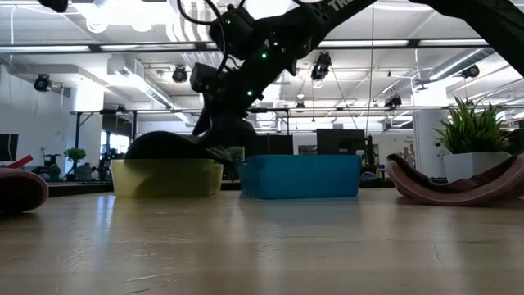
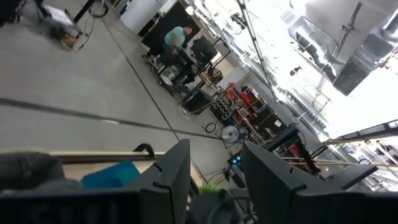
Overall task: Pick & Place hat
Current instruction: Put the black cap black into the yellow bin
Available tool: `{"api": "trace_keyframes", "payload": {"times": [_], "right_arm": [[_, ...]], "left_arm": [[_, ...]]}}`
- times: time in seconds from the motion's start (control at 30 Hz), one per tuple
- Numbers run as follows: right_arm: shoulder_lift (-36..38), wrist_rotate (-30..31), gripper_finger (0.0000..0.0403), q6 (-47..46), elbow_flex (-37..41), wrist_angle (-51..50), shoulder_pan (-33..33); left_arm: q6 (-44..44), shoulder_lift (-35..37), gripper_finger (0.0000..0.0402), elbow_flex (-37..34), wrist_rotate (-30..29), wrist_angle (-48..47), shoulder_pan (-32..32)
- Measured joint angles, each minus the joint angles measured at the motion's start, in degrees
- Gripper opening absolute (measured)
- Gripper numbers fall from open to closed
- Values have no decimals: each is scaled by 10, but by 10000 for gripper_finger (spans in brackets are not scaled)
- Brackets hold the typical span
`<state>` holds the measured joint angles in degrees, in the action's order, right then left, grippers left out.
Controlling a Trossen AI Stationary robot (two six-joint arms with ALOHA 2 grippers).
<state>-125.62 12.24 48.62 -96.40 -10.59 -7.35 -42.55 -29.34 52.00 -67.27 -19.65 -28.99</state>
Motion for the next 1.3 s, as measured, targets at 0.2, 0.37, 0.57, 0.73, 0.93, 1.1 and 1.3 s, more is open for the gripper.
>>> {"api": "trace_keyframes", "payload": {"times": [0.2,0.37,0.57,0.73,0.93,1.1,1.3], "right_arm": [[6,38,212,-14,1,-72,-3],[18,39,212,-27,1,-89,-1],[47,43,212,-137,1,-119,-4],[59,26,210,-329,1,-120,-32],[59,-32,209,-541,1,-150,-79],[59,-42,209,-575,1,-145,-96],[55,-48,209,-548,1,-126,-95]], "left_arm": [[-146,-9,138,-72,51,-32,0],[-301,-26,138,-158,95,-37,6],[-479,-64,138,-242,227,-29,44],[-488,-102,138,-269,244,-33,85],[-483,-150,138,-274,293,-28,154],[-427,-178,138,-263,317,-17,191],[-413,-208,138,-262,319,-14,227]]}}
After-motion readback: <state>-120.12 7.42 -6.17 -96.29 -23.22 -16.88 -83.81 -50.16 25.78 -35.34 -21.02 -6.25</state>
